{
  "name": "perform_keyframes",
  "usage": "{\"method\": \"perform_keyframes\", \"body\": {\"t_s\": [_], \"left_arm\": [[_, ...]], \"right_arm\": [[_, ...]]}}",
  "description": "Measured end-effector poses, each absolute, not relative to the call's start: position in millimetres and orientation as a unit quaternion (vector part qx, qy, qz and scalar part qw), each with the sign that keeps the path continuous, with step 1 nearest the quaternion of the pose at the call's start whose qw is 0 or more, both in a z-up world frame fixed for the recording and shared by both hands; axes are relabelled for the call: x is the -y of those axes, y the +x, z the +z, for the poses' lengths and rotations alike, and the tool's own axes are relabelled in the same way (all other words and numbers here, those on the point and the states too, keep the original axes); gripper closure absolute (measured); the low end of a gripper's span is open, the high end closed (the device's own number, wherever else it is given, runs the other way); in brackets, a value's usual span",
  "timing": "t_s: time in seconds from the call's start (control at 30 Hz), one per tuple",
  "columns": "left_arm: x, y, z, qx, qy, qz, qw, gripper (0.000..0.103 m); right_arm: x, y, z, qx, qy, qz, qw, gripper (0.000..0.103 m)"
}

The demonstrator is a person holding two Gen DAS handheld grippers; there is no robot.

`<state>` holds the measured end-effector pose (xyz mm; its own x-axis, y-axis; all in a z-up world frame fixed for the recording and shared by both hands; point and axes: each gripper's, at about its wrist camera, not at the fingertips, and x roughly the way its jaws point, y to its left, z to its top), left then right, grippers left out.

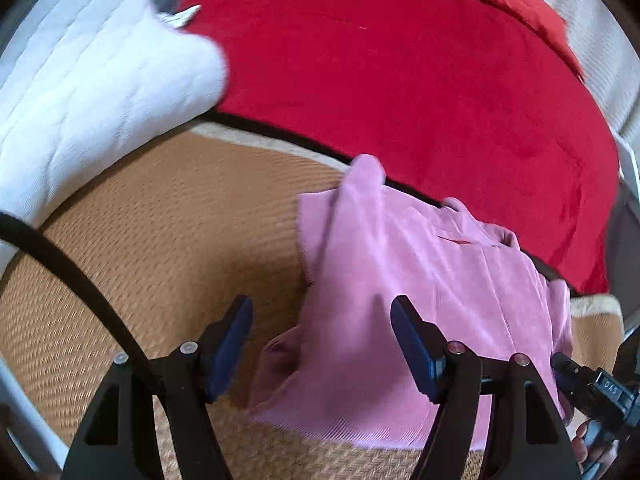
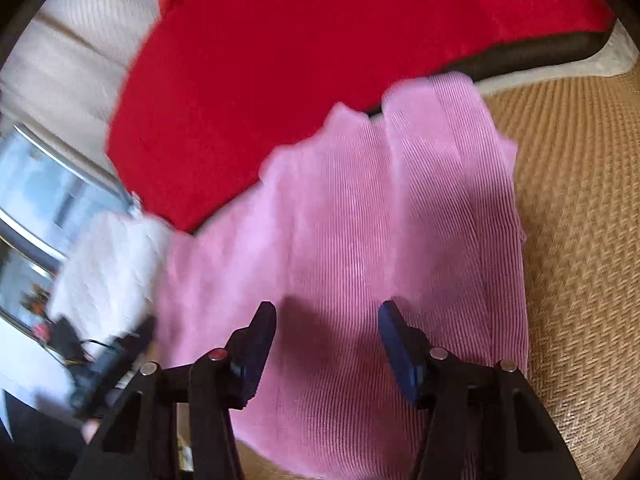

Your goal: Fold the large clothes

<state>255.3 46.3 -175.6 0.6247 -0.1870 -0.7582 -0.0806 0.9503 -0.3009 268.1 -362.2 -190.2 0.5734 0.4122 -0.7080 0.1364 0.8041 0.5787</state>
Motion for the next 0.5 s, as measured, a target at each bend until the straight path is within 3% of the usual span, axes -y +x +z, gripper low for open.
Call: {"method": "perform_keyframes", "body": {"t_s": [0.3,0.5], "left_arm": [[-74.3,204.8,-195.8,-0.429,-0.237,-0.048,0.871,0.03],[-63.1,205.8,-223.9,-0.457,-0.292,-0.08,0.836,0.03]], "right_arm": [[323.7,255.7,-156.8,-0.396,0.292,0.145,0.858,0.047],[277.7,269.6,-172.4,-0.417,0.259,0.153,0.858,0.051]]}}
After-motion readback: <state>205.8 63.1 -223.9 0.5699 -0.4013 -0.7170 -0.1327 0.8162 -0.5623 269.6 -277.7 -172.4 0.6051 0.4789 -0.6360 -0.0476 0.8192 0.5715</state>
